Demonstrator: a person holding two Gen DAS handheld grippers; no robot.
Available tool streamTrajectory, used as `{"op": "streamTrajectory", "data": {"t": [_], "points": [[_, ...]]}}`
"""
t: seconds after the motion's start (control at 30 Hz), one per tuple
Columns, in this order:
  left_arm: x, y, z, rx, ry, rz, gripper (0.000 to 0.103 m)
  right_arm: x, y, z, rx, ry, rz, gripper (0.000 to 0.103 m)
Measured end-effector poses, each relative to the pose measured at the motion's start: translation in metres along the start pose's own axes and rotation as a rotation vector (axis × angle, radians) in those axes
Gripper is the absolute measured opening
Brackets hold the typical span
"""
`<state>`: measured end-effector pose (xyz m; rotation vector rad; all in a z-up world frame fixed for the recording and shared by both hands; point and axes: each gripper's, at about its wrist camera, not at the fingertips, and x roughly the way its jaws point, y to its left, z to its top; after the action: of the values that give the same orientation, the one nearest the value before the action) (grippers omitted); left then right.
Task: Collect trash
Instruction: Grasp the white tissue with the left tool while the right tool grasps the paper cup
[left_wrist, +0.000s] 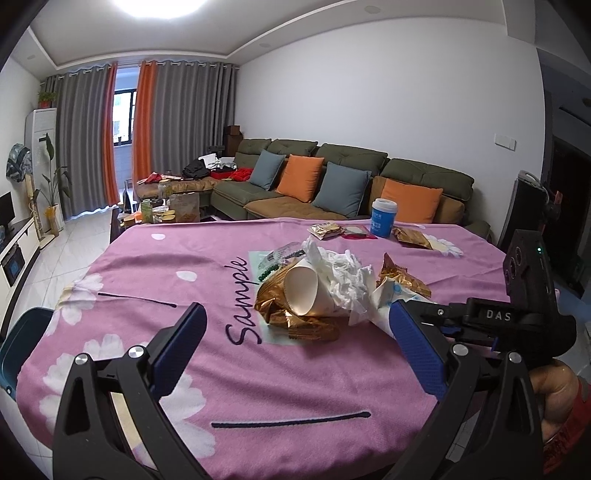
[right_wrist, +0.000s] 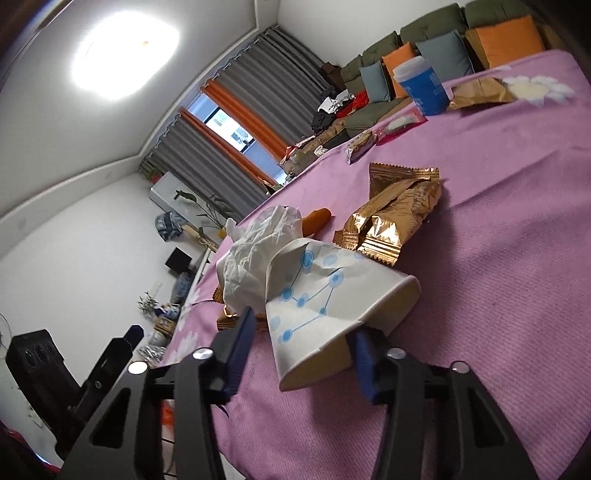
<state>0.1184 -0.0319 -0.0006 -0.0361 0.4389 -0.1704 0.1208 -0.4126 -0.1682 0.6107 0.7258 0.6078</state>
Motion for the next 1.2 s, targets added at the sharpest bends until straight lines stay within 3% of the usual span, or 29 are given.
{"op": "streamTrajectory", "data": {"t": [0.07,0.3,0.5,0.77,0.87,0.93,1.07,1.2], "points": [[0.005,-0.003,0.003,0.012,-0.002,-0.007,0.097,0.003,-0.003,0.000,0.017,0.008,0.008,0.024],[0.030,-0.018,0.016,0.053,-0.012,-0.056,0.097,0.002,-0.006,-0.001,0.039,0.005,0.047,0.003],[0.053,-0.032,0.022,0.065,0.001,-0.121,0.097,-0.015,-0.001,-0.001,0.024,-0.017,0.060,0.002],[0.083,-0.055,0.022,0.082,0.047,-0.189,0.097,-0.053,0.000,0.003,-0.065,-0.109,-0.082,0.002],[0.099,-0.062,0.018,0.078,0.083,-0.205,0.089,-0.061,-0.006,0.004,-0.069,-0.129,-0.128,0.002],[0.111,-0.065,0.015,0.067,0.116,-0.213,0.076,-0.066,-0.009,0.003,-0.065,-0.137,-0.142,0.002],[0.125,-0.069,0.012,0.057,0.150,-0.202,0.063,-0.067,-0.012,0.007,-0.063,-0.145,-0.149,0.002],[0.136,-0.069,0.010,0.045,0.186,-0.191,0.043,-0.067,-0.011,0.008,-0.071,-0.145,-0.142,0.002]]}}
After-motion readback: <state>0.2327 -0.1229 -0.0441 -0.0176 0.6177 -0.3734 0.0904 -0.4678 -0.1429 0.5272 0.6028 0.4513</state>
